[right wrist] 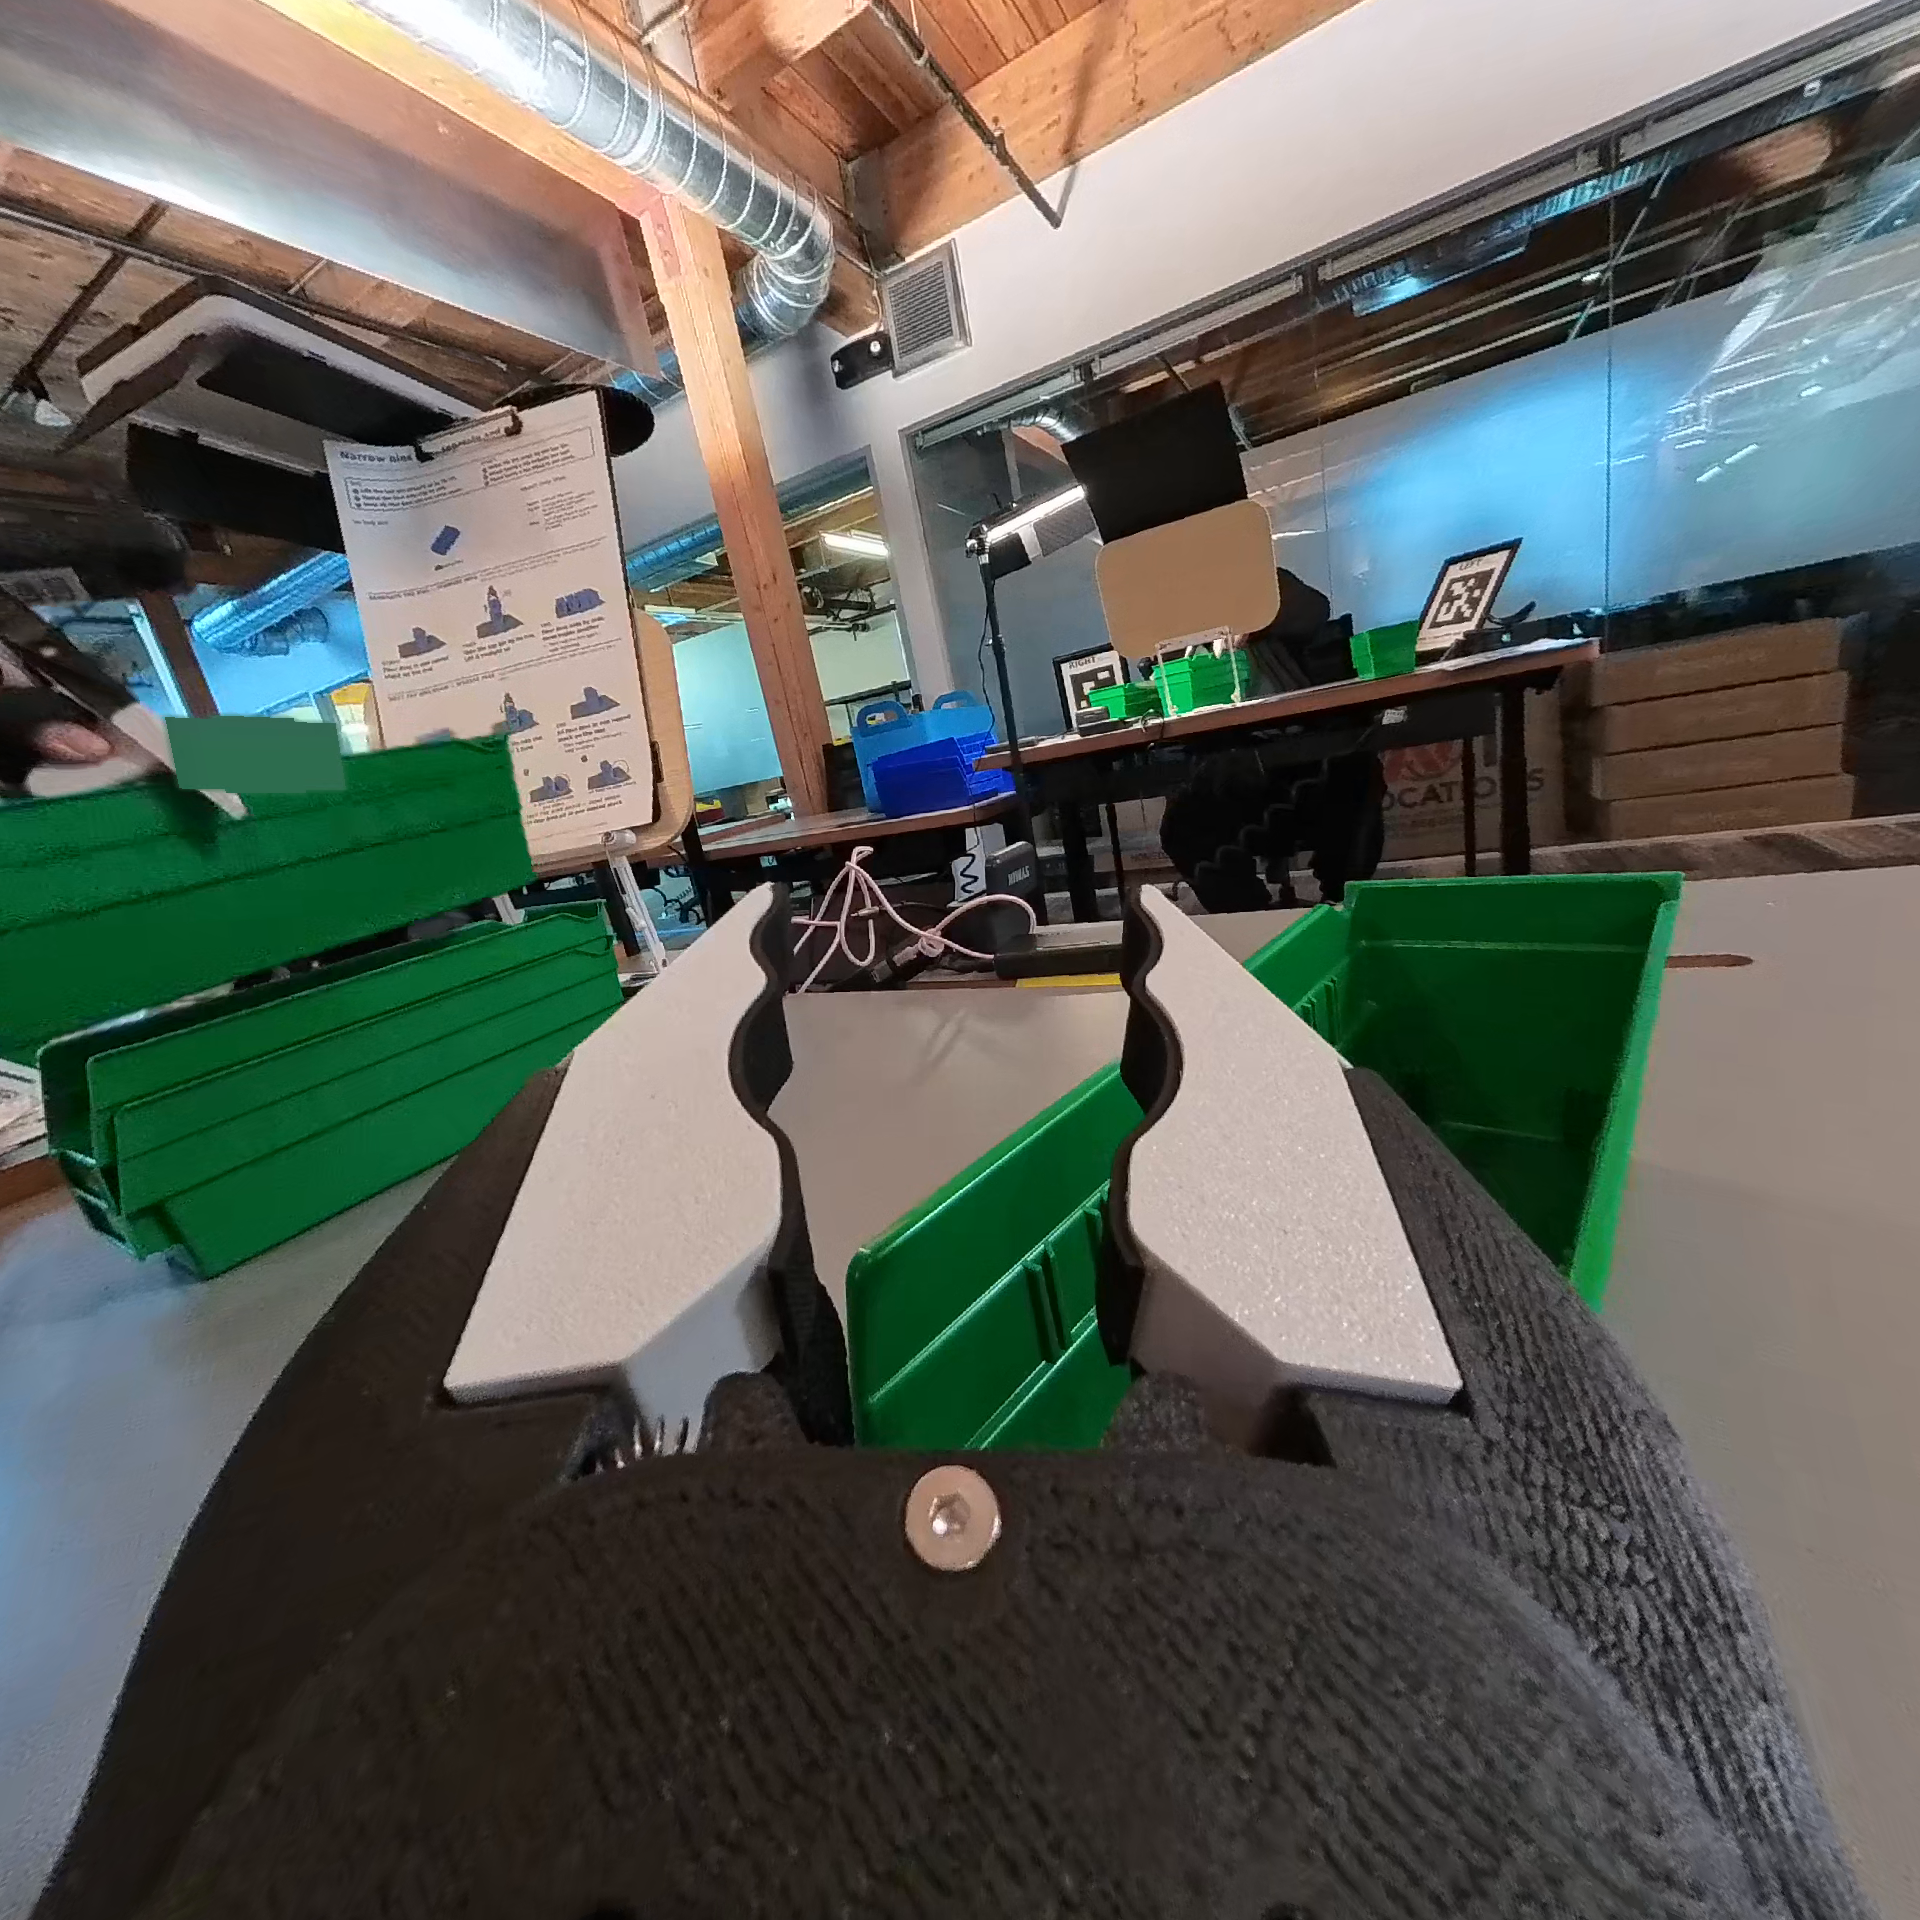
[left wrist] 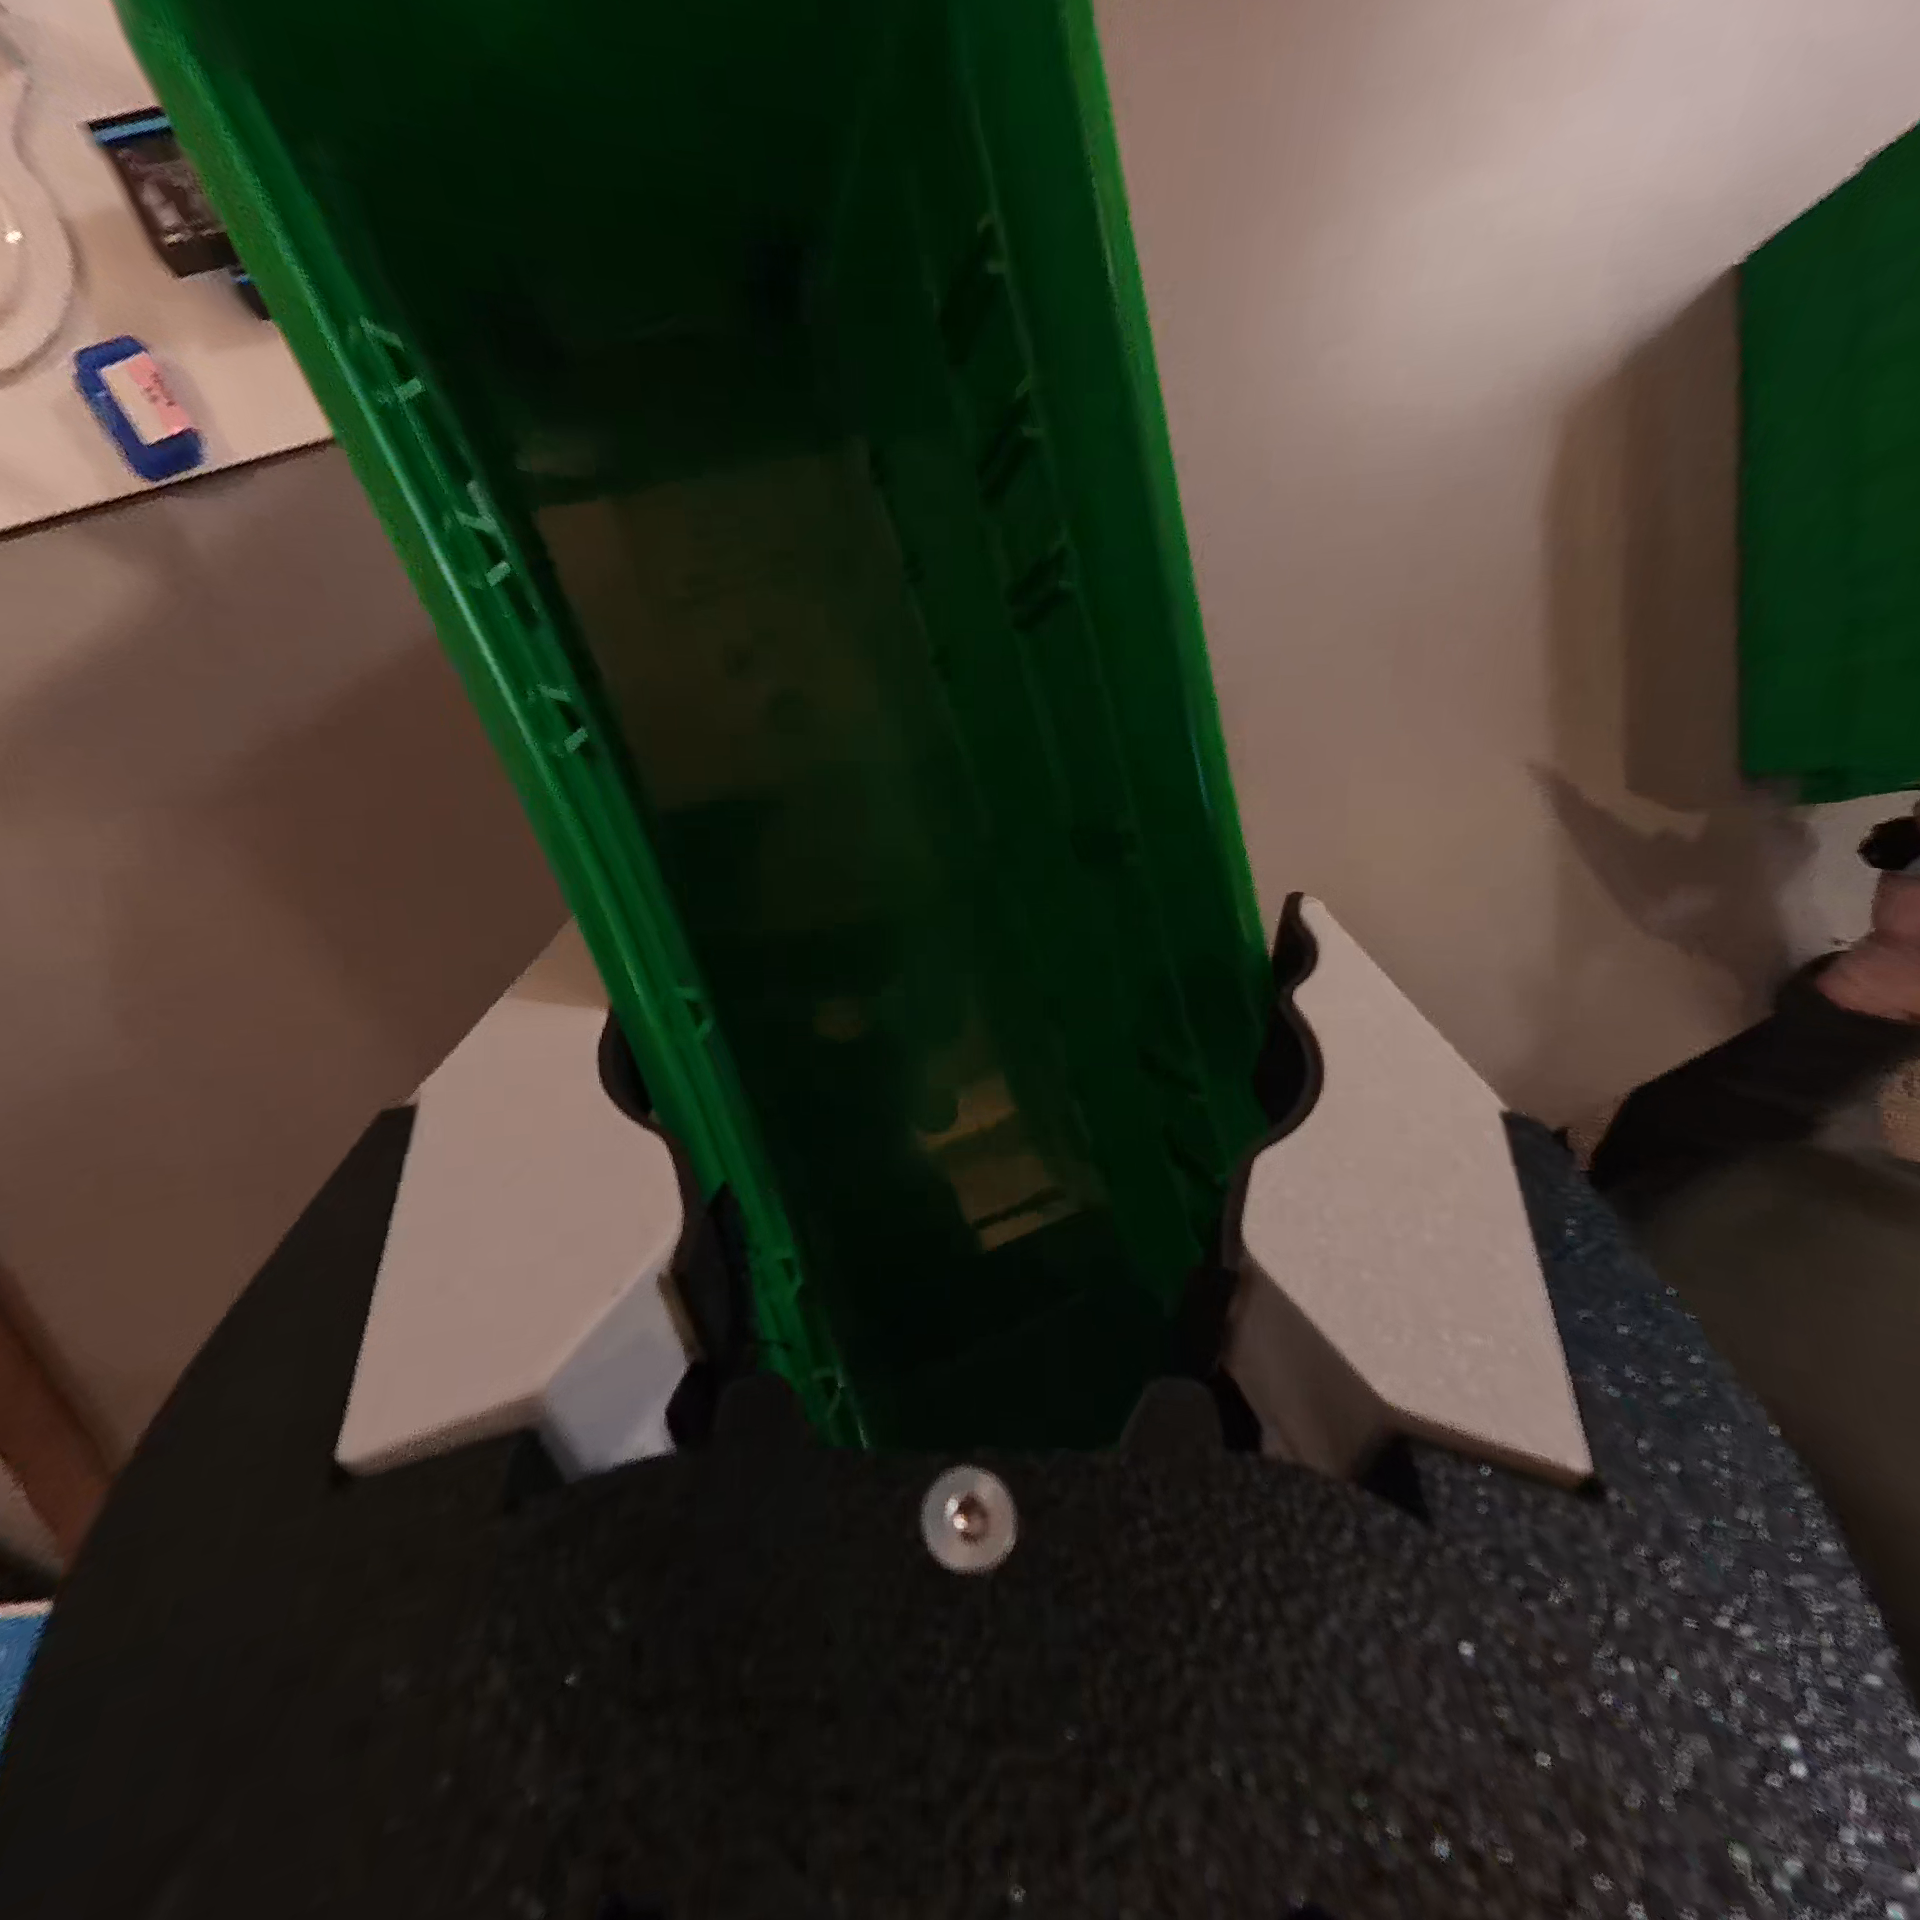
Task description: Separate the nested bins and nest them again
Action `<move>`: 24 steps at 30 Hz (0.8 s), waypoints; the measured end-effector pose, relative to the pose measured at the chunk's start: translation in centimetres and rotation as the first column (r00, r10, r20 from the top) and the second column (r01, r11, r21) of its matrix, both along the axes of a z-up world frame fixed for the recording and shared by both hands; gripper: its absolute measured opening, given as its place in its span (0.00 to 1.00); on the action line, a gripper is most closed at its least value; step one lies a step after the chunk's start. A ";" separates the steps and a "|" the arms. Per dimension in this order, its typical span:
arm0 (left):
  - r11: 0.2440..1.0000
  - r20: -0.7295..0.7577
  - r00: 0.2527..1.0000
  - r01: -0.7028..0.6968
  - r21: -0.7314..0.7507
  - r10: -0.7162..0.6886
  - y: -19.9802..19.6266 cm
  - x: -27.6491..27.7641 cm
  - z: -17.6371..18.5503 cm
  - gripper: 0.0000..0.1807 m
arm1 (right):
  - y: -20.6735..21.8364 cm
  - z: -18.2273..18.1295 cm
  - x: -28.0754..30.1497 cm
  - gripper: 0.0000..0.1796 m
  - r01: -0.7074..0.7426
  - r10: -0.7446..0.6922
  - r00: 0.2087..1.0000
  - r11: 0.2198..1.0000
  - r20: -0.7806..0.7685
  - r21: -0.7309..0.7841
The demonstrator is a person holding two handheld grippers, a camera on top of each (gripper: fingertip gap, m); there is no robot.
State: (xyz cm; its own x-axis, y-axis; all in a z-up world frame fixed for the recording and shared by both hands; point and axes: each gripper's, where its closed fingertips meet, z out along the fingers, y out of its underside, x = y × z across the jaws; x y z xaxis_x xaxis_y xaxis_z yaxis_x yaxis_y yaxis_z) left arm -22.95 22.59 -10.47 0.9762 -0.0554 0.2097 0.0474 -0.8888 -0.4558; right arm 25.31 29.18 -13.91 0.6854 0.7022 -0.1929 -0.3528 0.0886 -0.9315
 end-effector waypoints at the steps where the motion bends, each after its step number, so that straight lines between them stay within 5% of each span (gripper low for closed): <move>1: 1.000 -0.016 1.000 -0.014 -0.011 0.014 0.0 -0.6 -0.4 0.65 | 0.0 0.0 0.0 0.35 0.000 0.000 1.000 1.000 0.000 -0.001; 24: 0.996 -0.004 1.000 0.030 -0.082 -0.030 1.9 -1.0 -5.7 0.66 | 0.1 -0.2 -0.3 0.35 -0.001 0.001 1.000 1.000 0.017 -0.009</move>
State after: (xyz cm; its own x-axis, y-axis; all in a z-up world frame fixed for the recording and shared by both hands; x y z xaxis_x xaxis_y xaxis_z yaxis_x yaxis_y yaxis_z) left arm -23.98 24.54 -16.14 0.9755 -0.0677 0.2096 0.0178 -0.9242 -0.3814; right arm 25.06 29.31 -14.15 0.6879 0.7013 -0.1870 -0.3366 0.0800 -0.9382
